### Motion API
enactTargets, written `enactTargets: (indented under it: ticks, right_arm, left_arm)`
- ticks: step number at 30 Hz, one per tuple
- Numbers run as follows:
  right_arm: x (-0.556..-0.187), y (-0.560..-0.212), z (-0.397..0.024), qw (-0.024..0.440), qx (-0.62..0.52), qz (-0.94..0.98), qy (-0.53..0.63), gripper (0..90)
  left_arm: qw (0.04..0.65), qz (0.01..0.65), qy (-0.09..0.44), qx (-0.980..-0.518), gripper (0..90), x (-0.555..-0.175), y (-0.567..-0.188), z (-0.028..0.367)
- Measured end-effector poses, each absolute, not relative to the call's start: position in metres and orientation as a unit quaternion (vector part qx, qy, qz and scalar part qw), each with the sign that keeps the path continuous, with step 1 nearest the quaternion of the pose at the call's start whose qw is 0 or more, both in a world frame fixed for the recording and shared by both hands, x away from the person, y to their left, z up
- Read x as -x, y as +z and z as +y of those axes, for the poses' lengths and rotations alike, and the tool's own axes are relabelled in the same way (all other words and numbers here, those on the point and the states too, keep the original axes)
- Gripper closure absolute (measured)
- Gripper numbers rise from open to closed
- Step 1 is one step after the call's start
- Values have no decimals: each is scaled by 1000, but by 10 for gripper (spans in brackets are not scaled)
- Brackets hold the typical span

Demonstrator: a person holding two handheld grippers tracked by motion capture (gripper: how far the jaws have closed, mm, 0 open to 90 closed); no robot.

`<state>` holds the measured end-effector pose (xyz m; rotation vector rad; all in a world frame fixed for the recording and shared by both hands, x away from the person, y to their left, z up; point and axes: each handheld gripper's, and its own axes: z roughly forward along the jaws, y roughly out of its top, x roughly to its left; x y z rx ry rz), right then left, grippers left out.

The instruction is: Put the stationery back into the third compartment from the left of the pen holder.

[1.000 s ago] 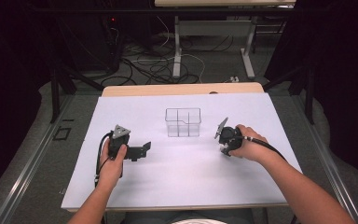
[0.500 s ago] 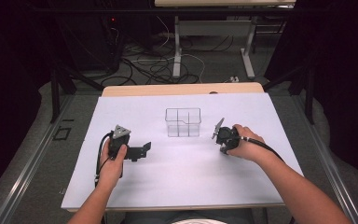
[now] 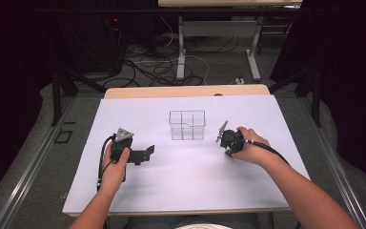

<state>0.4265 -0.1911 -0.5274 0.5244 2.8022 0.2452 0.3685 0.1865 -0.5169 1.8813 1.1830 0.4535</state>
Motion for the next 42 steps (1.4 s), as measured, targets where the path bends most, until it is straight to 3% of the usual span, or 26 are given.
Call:
enactTargets:
  ticks: [27, 42]
  right_arm:
    - [-424, -515, -192, 137, -225, 961, 83, 668]
    - [-428, -504, -194, 164, -251, 946, 124, 668]
  left_arm:
    - [423, 474, 178, -751, 10, -369, -518, 186]
    - [421, 471, 179, -754, 10, -369, -518, 186]
